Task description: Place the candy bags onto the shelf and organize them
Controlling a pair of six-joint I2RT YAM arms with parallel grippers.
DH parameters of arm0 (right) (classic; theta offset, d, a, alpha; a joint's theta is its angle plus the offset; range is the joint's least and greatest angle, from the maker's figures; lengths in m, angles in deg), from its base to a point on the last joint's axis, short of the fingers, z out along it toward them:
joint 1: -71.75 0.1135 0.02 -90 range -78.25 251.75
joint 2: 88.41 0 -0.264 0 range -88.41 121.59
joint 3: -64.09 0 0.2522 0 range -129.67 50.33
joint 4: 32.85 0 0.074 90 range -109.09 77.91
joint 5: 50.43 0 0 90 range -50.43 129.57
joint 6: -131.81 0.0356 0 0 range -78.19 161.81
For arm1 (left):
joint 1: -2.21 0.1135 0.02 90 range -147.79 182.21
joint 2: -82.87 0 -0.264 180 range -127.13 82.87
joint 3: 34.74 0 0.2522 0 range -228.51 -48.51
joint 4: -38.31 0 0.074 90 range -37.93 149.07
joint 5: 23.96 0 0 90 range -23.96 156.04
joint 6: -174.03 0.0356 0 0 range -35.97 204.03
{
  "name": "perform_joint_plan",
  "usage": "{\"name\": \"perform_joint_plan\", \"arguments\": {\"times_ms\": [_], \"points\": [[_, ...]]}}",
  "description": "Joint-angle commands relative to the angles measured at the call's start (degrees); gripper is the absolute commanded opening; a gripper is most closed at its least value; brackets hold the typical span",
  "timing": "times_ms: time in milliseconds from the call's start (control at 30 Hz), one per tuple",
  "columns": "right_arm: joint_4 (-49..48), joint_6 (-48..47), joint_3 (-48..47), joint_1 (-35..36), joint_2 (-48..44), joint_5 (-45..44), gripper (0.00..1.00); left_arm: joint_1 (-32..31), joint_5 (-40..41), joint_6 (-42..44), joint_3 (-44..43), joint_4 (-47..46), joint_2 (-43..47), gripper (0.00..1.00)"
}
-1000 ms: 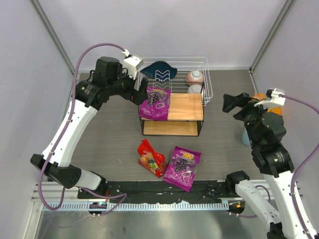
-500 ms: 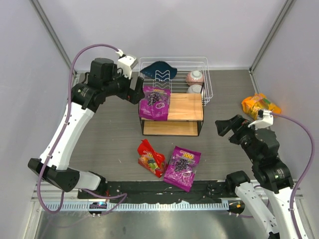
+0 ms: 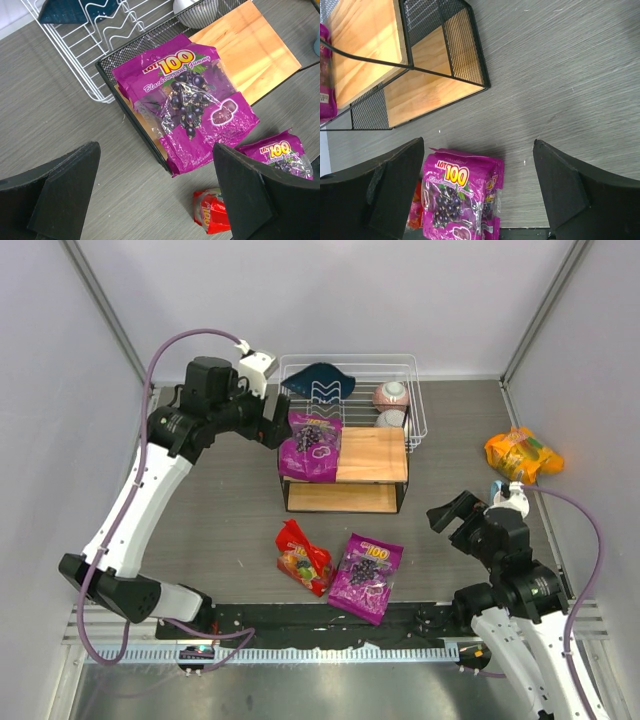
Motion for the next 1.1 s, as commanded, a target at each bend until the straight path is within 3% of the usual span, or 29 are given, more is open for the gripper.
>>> {"name": "perform_joint_plan", "arguments": {"times_ms": [0, 233, 400, 533, 667, 833, 1067], "points": [[-4.28, 3.46, 1.06, 0.22, 1.36, -3.36, 0.96, 0.01, -0.79, -0.1, 0.11, -2.79, -0.76, 1.0], [-9.66, 6.37, 5.64, 0.84, 4.36, -4.59, 0.95, 0.1, -0.17, -0.18, 0.03, -2.87, -1.64, 1.0], [-11.49, 10.58, 8.44, 5.14, 5.06, -9.23, 0.95, 0.1, -0.35, -0.1, 0.12, -3.05, -2.61, 1.0], [-16.94, 17.08, 13.27, 18.8, 9.35, -17.66, 0.95, 0.01, -0.53, -0.1, 0.12, -3.05, -3.22, 1.0], [-18.98, 24.29, 10.48, 34.44, 19.63, -31.29, 0.95, 0.01, -0.44, -0.1, 0.29, -2.96, -3.14, 1.0], [-18.01, 31.84, 7.14, 43.81, 27.99, -39.21, 0.96, 0.01, -0.44, -0.1, 0.55, -2.96, -2.26, 1.0], [-15.03, 45.72, 8.18, 54.0, 30.64, -43.7, 0.96, 0.1, -0.53, -0.18, 1.7, -3.14, -1.12, 1.0]]}}
